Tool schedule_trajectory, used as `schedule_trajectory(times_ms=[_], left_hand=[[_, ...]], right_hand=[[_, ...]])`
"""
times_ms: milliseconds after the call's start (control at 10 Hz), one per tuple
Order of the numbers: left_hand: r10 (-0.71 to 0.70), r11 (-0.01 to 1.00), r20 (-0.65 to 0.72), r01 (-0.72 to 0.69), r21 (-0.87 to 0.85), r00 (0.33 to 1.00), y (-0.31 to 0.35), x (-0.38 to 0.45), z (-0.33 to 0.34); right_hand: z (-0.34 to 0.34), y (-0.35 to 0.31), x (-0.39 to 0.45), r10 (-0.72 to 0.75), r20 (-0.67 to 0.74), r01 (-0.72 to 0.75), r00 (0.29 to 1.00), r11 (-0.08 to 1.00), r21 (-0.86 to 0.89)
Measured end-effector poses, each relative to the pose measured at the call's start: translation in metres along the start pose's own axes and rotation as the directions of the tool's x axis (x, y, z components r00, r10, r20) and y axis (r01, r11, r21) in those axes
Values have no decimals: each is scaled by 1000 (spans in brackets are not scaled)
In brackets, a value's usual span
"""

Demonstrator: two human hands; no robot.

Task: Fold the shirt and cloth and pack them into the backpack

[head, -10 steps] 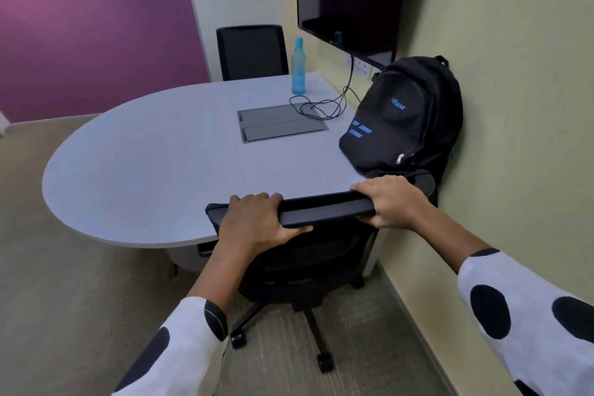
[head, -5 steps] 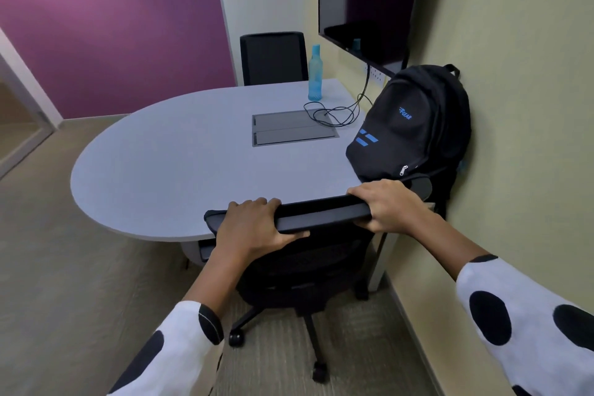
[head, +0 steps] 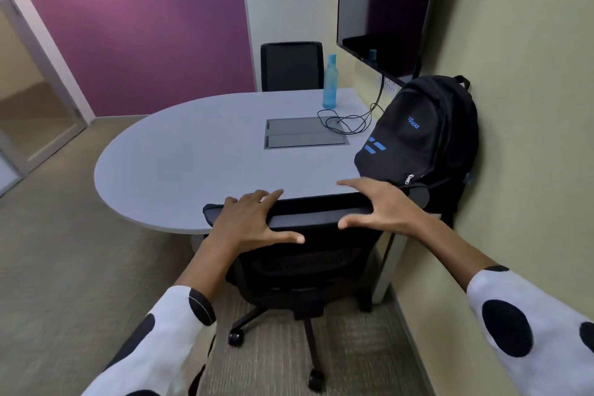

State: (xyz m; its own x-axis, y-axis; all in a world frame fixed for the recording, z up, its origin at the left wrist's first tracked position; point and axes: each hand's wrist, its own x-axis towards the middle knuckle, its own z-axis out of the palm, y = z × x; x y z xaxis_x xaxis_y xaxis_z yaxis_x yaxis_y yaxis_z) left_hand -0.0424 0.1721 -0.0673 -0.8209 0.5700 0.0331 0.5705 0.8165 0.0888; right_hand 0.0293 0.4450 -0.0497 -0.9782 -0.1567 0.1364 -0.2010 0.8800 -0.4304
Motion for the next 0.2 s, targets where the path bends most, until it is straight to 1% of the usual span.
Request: schedule_trajectory(times_ms=[100,200], left_hand=[[-34,979,-37,26,-202,999,1,3,-12],[-88,984,-142,64,-164,986,8,11,-17]], right_hand=[[-40,-16,-4,65,-326,79,943,909,410],[-77,-43,-11,60,-563,284,825,817,503]])
